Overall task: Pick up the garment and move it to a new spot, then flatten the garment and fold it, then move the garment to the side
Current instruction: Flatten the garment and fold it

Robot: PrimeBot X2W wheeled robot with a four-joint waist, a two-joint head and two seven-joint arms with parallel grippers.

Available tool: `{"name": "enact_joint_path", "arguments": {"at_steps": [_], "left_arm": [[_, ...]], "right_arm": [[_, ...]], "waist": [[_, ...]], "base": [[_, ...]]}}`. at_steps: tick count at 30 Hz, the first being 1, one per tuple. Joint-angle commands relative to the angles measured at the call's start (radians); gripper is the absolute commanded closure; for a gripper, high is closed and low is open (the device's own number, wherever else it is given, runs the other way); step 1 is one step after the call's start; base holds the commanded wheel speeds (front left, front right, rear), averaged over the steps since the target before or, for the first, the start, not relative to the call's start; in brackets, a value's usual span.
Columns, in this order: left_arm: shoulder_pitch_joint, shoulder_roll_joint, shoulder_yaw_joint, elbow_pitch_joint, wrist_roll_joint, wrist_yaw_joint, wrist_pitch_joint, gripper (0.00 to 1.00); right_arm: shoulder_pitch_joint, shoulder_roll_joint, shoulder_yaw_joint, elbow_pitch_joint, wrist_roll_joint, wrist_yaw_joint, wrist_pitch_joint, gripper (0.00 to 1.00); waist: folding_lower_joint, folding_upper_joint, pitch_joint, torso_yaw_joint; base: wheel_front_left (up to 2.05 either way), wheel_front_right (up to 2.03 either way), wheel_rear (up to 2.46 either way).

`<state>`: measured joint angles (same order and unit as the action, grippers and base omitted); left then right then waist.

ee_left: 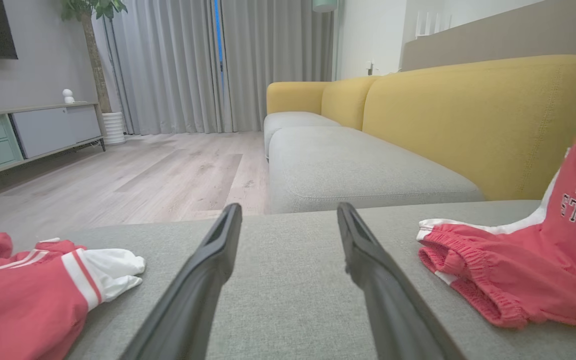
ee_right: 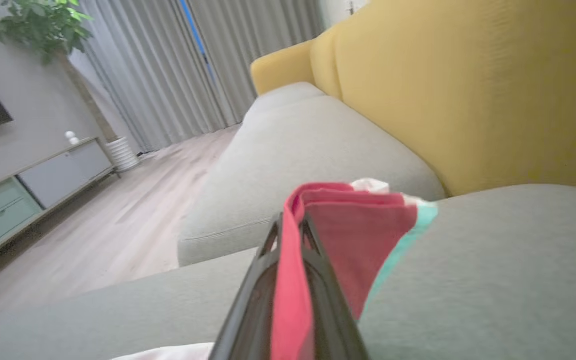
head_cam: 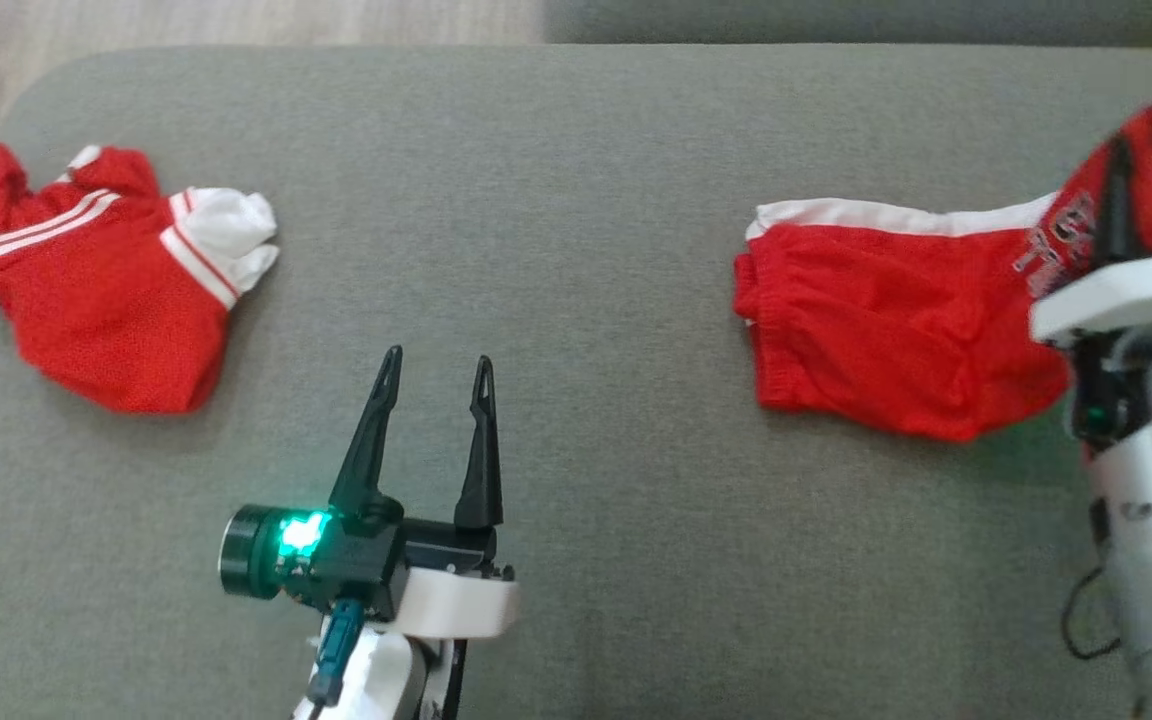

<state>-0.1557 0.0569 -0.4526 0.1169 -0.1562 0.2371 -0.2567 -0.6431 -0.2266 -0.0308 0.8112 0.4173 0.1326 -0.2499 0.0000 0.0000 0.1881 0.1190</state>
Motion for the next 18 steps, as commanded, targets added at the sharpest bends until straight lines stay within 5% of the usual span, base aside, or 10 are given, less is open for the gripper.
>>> {"name": "enact_joint_path", "arguments": {"at_steps": [1,9,15,16,17,18], "left_arm": [[-0.008,-0.003,0.036,-0.027,0.009,0.001,-0.005,0.00],[0.003,-0.005,0.036,-0.016,0.012,-0.006,-0.005,0.00],[-0.010,-0.006,0.030,-0.015,0.008,-0.010,-0.005,0.00],[-0.011,-0.006,0.030,-0.016,0.007,-0.009,-0.005,0.00],[-0.012,-0.006,0.031,-0.016,0.006,-0.009,-0.005,0.00],[-0.013,-0.006,0.032,-0.016,0.005,-0.008,-0.005,0.00]], "right_arm": [[0.009,0.023,0.036,-0.058,-0.019,-0.002,-0.007,1.00],[0.071,0.133,0.167,-0.206,-0.098,-0.002,0.074,1.00],[0.120,0.169,0.265,-0.193,-0.135,-0.002,0.100,1.00],[0.125,0.171,0.281,-0.189,-0.131,-0.002,0.101,0.73],[0.131,0.173,0.296,-0.188,-0.123,-0.002,0.100,0.17],[0.136,0.174,0.308,-0.189,-0.111,-0.002,0.097,0.00]], "waist": [[0.0000,0.0000,-0.007,0.020],[0.0000,0.0000,-0.010,0.066],[0.0000,0.0000,0.006,0.089],[0.0000,0.0000,0.009,0.091],[0.0000,0.0000,0.011,0.091],[0.0000,0.0000,0.011,0.091]], "base": [[0.00,0.00,0.00],[0.00,0.00,0.00],[0.00,0.00,0.00],[0.00,0.00,0.00],[0.00,0.00,0.00],[0.00,0.00,0.00]]}}
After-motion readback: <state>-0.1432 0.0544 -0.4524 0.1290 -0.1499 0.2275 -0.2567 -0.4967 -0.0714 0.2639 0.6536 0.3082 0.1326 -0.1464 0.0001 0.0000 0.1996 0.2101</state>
